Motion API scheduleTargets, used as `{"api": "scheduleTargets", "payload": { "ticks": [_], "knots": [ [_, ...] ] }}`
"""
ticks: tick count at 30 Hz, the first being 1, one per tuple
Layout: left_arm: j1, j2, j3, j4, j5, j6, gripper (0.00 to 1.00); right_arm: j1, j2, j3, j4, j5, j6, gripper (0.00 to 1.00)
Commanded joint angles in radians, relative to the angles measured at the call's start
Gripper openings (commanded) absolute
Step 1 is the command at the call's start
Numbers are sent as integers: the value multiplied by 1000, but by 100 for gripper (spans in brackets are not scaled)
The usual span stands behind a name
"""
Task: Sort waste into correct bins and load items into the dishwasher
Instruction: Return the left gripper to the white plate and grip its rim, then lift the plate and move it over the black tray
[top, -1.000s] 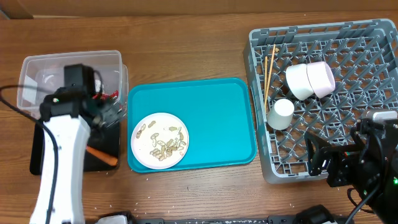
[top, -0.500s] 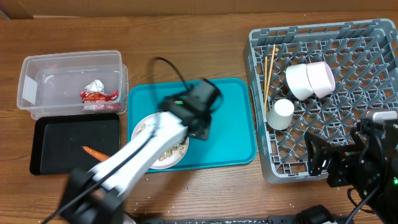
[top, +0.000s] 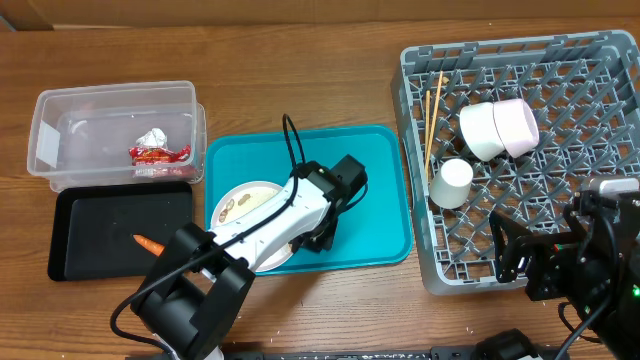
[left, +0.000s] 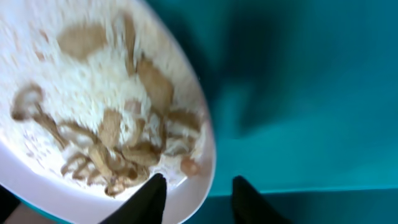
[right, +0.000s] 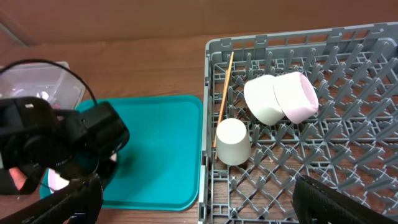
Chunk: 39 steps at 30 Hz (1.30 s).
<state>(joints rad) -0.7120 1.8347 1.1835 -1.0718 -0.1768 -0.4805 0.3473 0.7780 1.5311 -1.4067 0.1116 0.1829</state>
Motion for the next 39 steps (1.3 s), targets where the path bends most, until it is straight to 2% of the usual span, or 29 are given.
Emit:
{"api": "scheduleTargets", "payload": {
  "ticks": [1, 4, 9, 11, 14, 19, 23, 25, 32, 39],
  "knots": [
    [-3, 3, -45, -4, -6, -17, 42, -2, -4, 0, 5, 7, -4, 100],
    [-3, 3, -85, 3, -6, -17, 41, -2, -4, 0, 5, 7, -4, 100],
    [-3, 3, -132, 27, -5, -17, 10, -2, -4, 0, 5, 7, -4, 100],
    [-3, 3, -132, 34, -5, -17, 5, -2, -4, 0, 5, 7, -4, 100],
    [-3, 3, -132, 61, 13, -17, 5, -2, -4, 0, 5, 7, -4, 100],
    [-3, 3, -132, 177, 73, -17, 11, -2, -4, 0, 5, 7, -4, 100],
    [-2, 3, -132, 264, 85, -16, 4, -2, -4, 0, 5, 7, -4, 100],
    [-2, 3, -128, 273, 85, -16, 4, -2, -4, 0, 5, 7, -4, 100],
    [-2, 2, -70, 234, 83, -14, 4, -2, -4, 0, 5, 7, -4, 100],
    [-4, -1, 128, 92, 9, -24, 4, -2, -4, 0, 5, 7, -4, 100]
  ]
}}
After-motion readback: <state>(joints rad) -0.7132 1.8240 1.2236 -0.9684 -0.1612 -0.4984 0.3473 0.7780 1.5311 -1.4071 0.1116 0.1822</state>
